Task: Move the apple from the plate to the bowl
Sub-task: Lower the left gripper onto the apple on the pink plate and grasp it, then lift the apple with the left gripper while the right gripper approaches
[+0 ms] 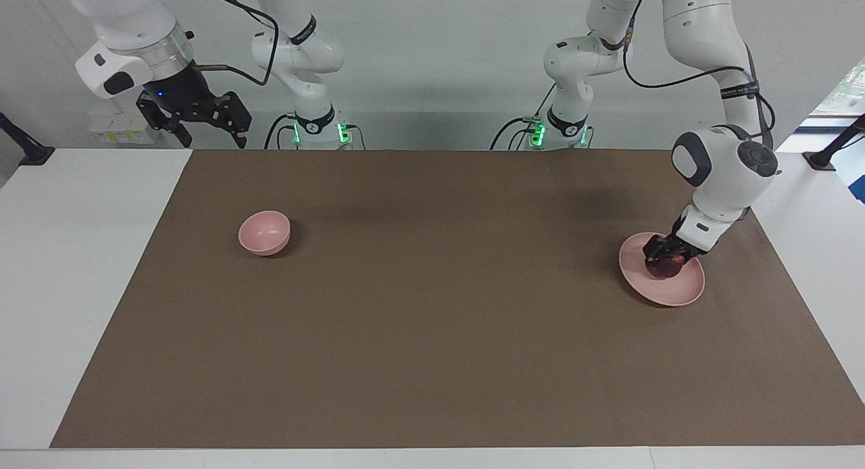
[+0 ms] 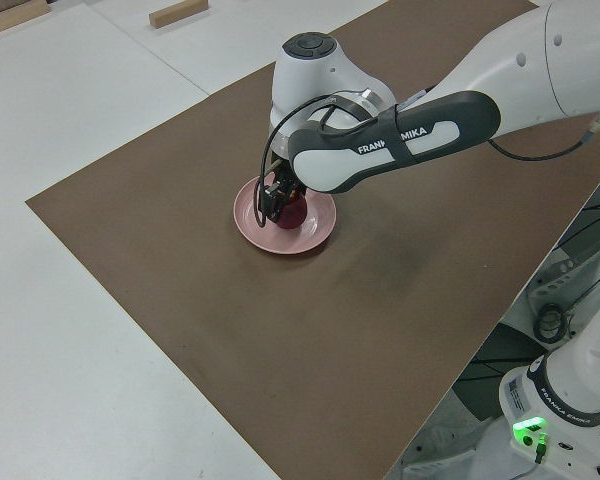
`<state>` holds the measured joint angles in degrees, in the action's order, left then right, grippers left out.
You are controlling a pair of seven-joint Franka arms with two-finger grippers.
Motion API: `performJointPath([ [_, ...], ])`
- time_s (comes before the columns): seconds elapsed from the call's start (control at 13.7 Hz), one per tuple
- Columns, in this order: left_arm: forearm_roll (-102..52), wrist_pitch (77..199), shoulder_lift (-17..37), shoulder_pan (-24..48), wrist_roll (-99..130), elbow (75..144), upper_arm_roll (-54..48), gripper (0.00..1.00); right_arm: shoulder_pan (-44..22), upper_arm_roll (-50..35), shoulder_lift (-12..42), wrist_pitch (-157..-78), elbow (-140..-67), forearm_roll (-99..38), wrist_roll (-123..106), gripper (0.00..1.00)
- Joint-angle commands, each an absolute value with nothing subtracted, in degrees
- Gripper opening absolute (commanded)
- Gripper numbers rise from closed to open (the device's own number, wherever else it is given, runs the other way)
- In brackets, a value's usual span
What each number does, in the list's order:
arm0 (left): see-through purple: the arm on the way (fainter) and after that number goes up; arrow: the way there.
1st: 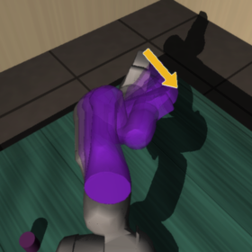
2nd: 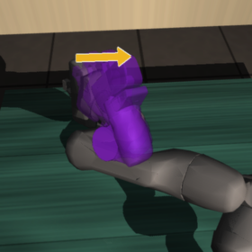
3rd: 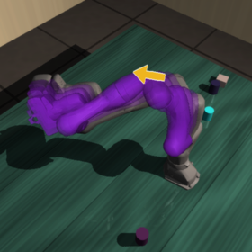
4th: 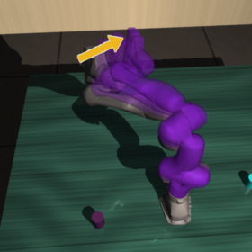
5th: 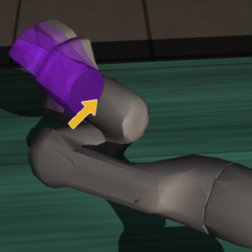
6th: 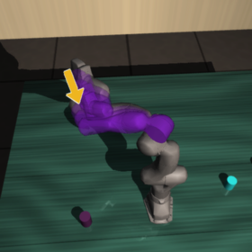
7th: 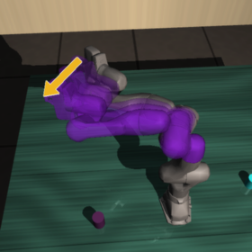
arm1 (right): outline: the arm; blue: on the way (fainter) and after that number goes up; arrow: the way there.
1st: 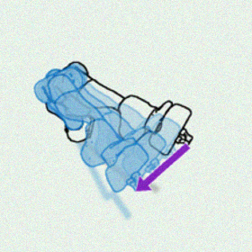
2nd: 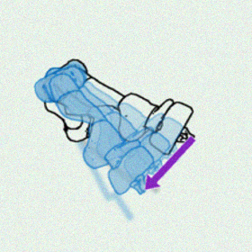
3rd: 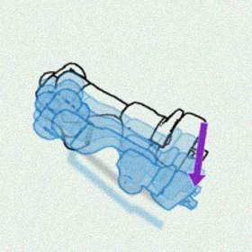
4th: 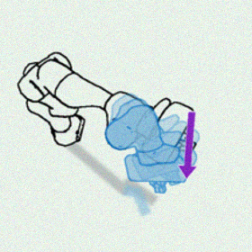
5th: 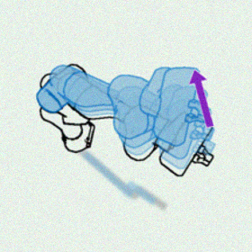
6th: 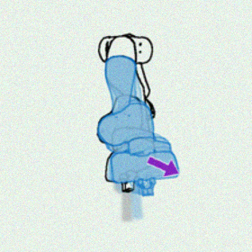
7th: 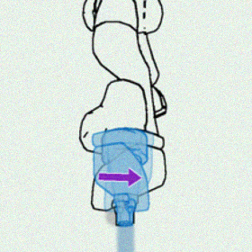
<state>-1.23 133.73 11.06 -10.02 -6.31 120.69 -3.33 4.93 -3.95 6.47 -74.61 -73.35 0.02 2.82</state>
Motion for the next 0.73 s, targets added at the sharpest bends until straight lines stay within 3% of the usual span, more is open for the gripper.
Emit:
performJointPath([
  [0.0,-0.7,134.3,10.3,-9.4,-5.5,122.1,-2.9,0.00,6.3,-4.3,5.4,-75.0,-74.5,-1.1,1.3,1.00],
  [0.36,-0.3,133.2,10.2,-7.9,-7.5,120.2,-2.8,0.00,5.3,-5.0,4.7,-78.7,-76.7,-0.4,-3.1,1.00],
  [0.66,-0.9,130.6,10.1,-7.8,-7.1,116.5,-2.9,0.00,4.5,-5.0,-1.6,-89.4,-89.0,-1.1,-5.2,1.00],
])
